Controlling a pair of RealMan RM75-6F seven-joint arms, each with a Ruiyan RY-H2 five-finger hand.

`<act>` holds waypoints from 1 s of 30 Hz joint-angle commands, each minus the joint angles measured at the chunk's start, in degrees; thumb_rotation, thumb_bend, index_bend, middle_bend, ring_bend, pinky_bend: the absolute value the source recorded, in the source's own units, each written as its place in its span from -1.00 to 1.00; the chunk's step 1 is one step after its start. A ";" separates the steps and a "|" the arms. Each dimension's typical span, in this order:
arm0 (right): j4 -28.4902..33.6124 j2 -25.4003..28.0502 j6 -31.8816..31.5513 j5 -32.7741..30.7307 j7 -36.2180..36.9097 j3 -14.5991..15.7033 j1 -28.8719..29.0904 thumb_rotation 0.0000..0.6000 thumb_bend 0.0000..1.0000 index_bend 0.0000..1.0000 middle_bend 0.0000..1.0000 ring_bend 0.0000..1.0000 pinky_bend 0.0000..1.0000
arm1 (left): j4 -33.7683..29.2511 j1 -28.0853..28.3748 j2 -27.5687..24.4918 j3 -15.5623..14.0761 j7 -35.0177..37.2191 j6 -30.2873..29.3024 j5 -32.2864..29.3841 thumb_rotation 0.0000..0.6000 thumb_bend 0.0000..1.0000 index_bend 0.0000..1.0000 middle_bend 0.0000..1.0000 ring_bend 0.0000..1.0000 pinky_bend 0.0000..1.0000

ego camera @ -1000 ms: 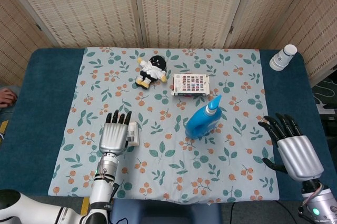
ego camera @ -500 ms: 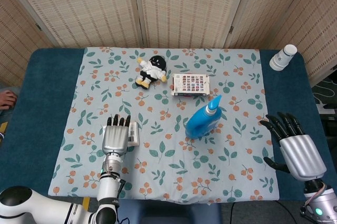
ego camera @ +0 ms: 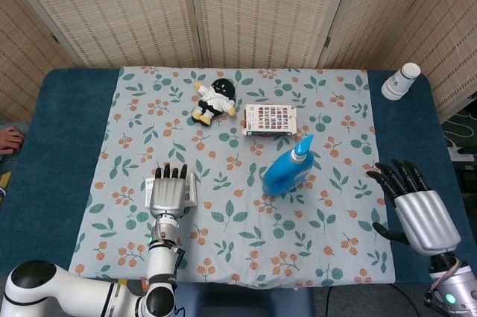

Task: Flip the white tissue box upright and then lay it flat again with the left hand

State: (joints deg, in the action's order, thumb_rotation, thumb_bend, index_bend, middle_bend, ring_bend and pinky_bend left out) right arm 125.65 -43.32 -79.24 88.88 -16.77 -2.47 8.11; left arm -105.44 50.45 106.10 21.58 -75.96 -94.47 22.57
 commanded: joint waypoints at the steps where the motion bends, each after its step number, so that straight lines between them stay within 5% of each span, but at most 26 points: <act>1: -0.06 0.04 0.07 -0.20 0.10 -0.07 0.04 1.00 -0.77 -0.66 -0.79 -1.00 -0.87 | 1.93 0.71 0.98 0.01 0.52 0.13 0.04 1.00 -0.59 -0.89 -0.71 -1.00 -0.81; 22: -0.31 0.29 0.05 -1.12 0.46 -0.55 0.18 1.00 -0.77 -0.65 -0.79 -1.00 -0.87 | 10.20 2.24 5.01 1.01 1.89 3.75 -3.37 1.00 -0.58 -0.85 -0.65 -1.00 -0.81; 30: -0.32 0.30 -0.06 -1.14 0.46 -0.60 0.14 1.00 -0.77 -0.65 -0.78 -1.00 -0.87 | 12.91 2.25 5.68 -0.27 4.50 3.19 0.64 1.00 -0.51 -0.52 -0.34 -0.82 -0.70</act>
State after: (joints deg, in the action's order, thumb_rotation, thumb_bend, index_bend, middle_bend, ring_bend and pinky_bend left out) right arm 125.33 -43.02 -79.30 87.73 -16.30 -3.08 8.25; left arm -93.14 52.66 111.60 21.67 -71.88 -91.02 22.42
